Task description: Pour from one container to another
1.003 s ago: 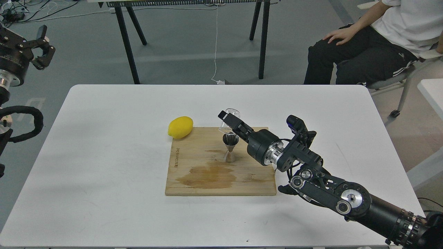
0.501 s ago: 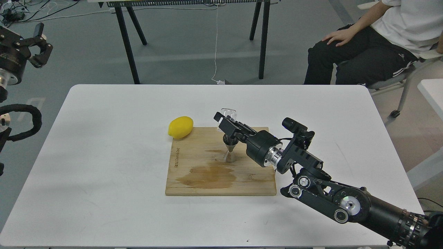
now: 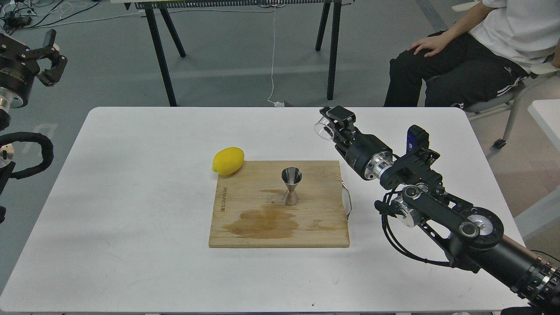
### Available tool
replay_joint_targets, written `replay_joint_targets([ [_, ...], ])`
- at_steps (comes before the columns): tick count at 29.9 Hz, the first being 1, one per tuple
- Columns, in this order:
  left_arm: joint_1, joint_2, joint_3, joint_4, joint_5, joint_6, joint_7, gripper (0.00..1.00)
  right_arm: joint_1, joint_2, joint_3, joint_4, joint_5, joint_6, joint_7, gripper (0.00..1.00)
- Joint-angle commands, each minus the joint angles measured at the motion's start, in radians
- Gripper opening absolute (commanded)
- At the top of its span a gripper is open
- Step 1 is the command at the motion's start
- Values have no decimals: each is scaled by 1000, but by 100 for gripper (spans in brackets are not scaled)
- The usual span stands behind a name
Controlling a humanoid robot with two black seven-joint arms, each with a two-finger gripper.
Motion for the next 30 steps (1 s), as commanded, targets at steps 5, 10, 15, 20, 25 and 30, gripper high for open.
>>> replay_joint_targets([
  [5,0,4,0,0,0,0,0,100,-66,-39,152,20,384,10,-34,31],
  [10,2,1,0,0,0,0,0,100,-101,-59,239,-22,618,47,-43,32],
  [15,9,3,0,0,0,-6,2,100,-127,-60,295,-120,990,107,-87,32],
  [20,11,6,0,0,0,-9,2,100,-163,-52,331,-207,1151,142,-109,32],
  [25,11,1,0,0,0,-9,2,100,-190,-46,344,-272,1306,191,-127,32],
  [30,14,0,2,0,0,-8,2,100,-219,6,367,-371,1357,250,-129,32],
])
